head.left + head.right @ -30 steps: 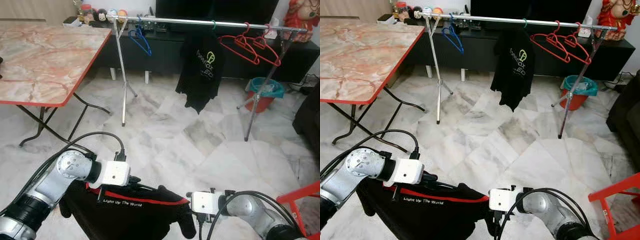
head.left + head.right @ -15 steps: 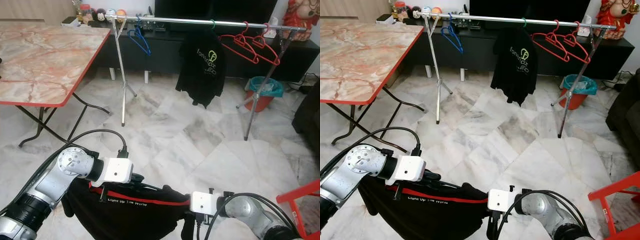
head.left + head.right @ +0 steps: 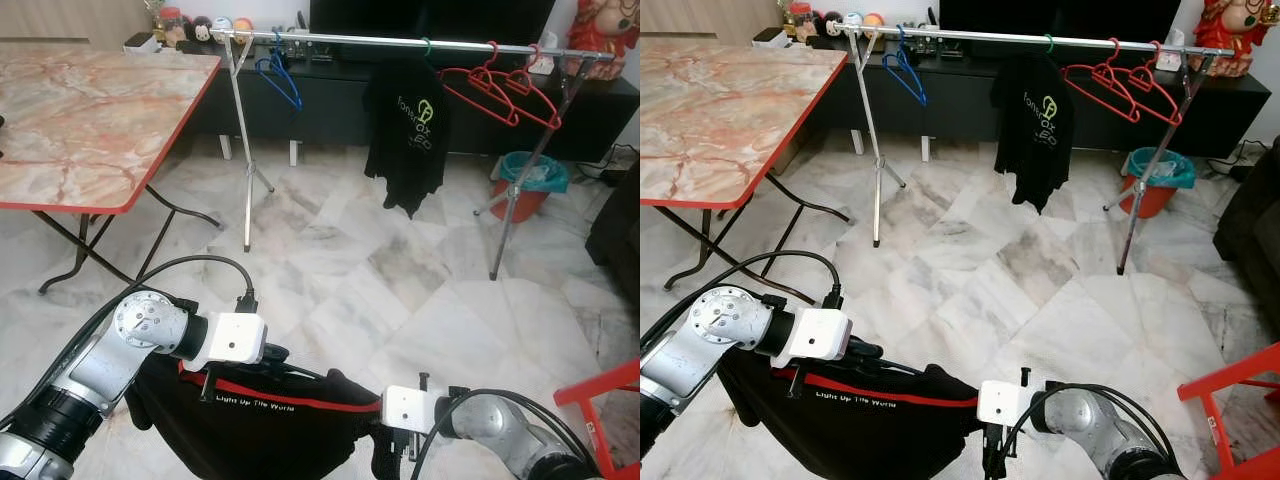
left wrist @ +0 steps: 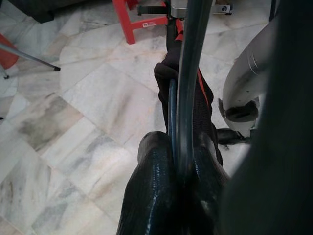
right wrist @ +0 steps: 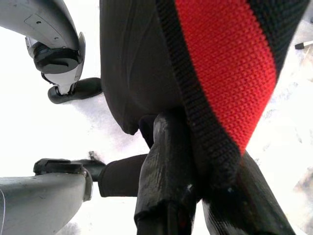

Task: Hang hanger

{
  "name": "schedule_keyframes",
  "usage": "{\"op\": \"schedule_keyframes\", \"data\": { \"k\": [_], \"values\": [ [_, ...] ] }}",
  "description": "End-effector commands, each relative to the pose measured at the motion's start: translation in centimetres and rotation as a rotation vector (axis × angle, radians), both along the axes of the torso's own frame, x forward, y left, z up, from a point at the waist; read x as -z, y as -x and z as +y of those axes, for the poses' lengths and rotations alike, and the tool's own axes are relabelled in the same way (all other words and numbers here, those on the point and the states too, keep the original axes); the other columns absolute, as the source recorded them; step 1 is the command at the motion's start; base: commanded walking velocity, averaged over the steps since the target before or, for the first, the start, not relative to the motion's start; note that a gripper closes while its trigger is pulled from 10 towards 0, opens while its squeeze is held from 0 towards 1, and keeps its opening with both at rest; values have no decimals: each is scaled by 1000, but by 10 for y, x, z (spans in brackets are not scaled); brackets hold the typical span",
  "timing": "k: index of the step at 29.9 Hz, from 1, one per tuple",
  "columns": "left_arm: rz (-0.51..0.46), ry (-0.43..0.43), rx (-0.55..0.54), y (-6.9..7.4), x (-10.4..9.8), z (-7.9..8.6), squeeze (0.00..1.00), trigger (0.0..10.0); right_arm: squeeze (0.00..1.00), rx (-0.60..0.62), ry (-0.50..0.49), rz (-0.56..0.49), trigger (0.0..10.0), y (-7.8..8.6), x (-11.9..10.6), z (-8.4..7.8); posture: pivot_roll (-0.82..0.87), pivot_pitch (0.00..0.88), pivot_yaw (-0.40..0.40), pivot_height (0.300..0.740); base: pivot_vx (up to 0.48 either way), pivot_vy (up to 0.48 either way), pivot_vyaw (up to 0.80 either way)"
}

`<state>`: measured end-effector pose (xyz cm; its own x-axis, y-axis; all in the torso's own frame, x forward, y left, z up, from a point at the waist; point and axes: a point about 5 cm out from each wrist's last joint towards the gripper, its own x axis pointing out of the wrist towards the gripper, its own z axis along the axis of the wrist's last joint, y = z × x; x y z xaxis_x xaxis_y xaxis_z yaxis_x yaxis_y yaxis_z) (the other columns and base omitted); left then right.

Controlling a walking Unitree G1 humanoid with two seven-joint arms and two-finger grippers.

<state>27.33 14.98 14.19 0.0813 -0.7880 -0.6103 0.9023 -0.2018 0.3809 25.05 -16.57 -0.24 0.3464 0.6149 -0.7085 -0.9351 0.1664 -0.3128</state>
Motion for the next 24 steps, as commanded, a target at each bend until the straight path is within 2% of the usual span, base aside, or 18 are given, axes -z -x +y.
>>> {"op": "schedule_keyframes", "data": {
  "k": [1,7,17,19,24],
  "values": [
    [-8,-10,16,2,-5,2,0,10000,0,2,-5,-12,0,-4,-3,-1,57,36,-27,740,0,0,0],
    [-2,-22,11,3,-3,6,0,10000,0,-5,-4,-9,0,-4,-3,-1,56,32,-26,740,0,0,0],
    [-42,-35,-69,-2,-2,30,0,10000,0,-11,3,-7,0,-5,-7,-6,54,36,-24,740,0,0,0],
    [-50,-24,-121,-5,0,41,0,10000,0,-10,4,-6,0,-5,-7,-7,53,40,-23,740,0,0,0],
    [-22,-7,-144,-2,-2,53,0,10000,0,-9,9,-5,0,-5,-8,-9,54,45,-24,740,0,0,0]
  ]
}}
